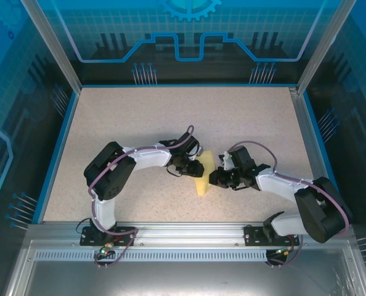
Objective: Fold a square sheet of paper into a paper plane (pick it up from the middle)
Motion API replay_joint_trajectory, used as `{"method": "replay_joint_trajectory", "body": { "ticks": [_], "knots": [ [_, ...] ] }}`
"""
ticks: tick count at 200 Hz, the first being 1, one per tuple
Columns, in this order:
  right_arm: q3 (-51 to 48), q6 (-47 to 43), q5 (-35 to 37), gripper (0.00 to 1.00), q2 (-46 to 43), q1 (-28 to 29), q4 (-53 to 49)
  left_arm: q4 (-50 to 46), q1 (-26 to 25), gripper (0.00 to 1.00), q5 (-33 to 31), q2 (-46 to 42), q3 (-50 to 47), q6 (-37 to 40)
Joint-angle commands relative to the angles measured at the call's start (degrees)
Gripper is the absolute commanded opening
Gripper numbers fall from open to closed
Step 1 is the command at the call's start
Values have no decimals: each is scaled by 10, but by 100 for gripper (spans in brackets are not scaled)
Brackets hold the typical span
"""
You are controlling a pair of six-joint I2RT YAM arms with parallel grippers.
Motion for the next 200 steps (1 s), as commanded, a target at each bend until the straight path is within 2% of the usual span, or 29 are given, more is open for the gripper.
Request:
{"method": "replay_joint_trajectory", "body": {
  "ticks": [1, 57, 105, 125, 200],
  "knots": [
    [23, 5, -18, 12, 22, 7, 29, -13, 1, 35, 26, -10, 17, 15],
    [39, -2, -11, 12, 50, 7, 22, -59, 13, 36, 14, -48, 41, 45],
    [45, -1, -13, 12, 64, 8, 24, -58, 44, 33, 11, 3, 70, 63],
    [50, 0, -12, 13, 67, 8, 22, -54, 45, 31, 5, 25, 83, 68],
    [74, -9, -10, 13, 91, 12, 11, -58, 46, 30, 12, 75, 108, 73]
  ]
}}
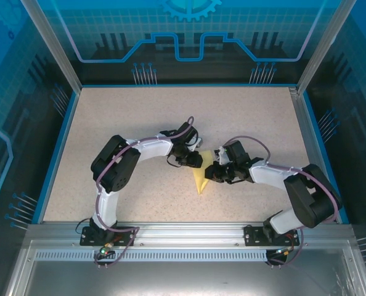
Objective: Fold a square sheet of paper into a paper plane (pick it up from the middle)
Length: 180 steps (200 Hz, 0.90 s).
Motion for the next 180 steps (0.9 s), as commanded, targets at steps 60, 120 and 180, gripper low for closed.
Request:
{"method": "replay_joint_trajectory", "body": {
  "ticks": [60, 120, 180],
  "knots": [
    [51, -22, 12, 14, 46, 24, -26, -7, 0, 30, 13, 17, 7, 9],
    [66, -26, 32, 15, 69, 32, -37, -2, 1, 30, 17, 11, -2, 7],
    [71, -13, 60, 15, 81, 36, -46, 3, 1, 30, 21, 6, -10, 4]
  ]
}}
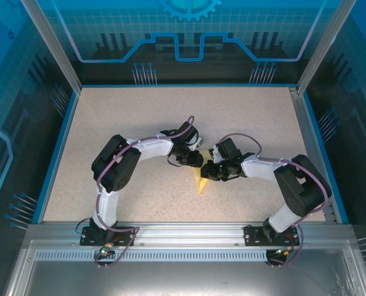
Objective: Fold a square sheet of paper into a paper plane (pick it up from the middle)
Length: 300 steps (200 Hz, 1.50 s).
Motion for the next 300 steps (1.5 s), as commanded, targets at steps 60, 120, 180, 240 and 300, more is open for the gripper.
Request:
{"method": "replay_joint_trajectory", "body": {
  "ticks": [60, 120, 180, 240, 300],
  "knots": [
    [25, 4, 29, 15, 26, 16, -23, 4, 0, 30, 22, 4, -17, 2],
    [33, 2, 40, 15, 39, 18, -31, 7, 0, 30, 26, 8, -18, 2],
    [38, 4, 45, 15, 50, 19, -32, 12, 0, 30, 34, 9, -20, -1],
    [41, -1, 54, 18, 59, 25, -42, 15, 1, 31, 39, 11, -20, -2],
    [38, -10, 66, 28, 61, 27, -56, 31, 5, 33, 61, 7, -24, -15]
  ]
}}
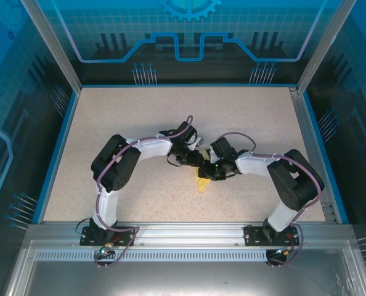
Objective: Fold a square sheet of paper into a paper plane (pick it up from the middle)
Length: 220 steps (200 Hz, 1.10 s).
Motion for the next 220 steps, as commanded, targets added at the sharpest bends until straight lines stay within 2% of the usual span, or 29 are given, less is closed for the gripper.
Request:
{"method": "replay_joint_trajectory", "body": {
  "ticks": [1, 16, 49, 115, 144, 174, 220],
  "knots": [
    [-1, -8, 29, 29, 19, 10, -21, 9, -2, 33, 35, 7, -14, -11],
    [-4, -9, 29, 36, 21, 10, -21, 15, 0, 35, 44, 3, -15, -17],
    [-10, -10, 32, 41, 21, 10, -20, 24, 6, 37, 57, -14, -17, -27],
    [-19, -9, 33, 42, 19, 10, -12, 5, 35, 48, 16, -101, -40, -45],
    [-24, -5, 28, 44, 20, 10, -1, -13, 39, 49, -13, -148, -64, -47],
    [-32, 0, 26, 46, 20, 10, 7, -9, 37, 47, -17, -190, -108, -60],
    [-43, 9, 27, 39, 17, 9, 16, 21, 21, 41, -15, -236, -184, -85]
  ]
}}
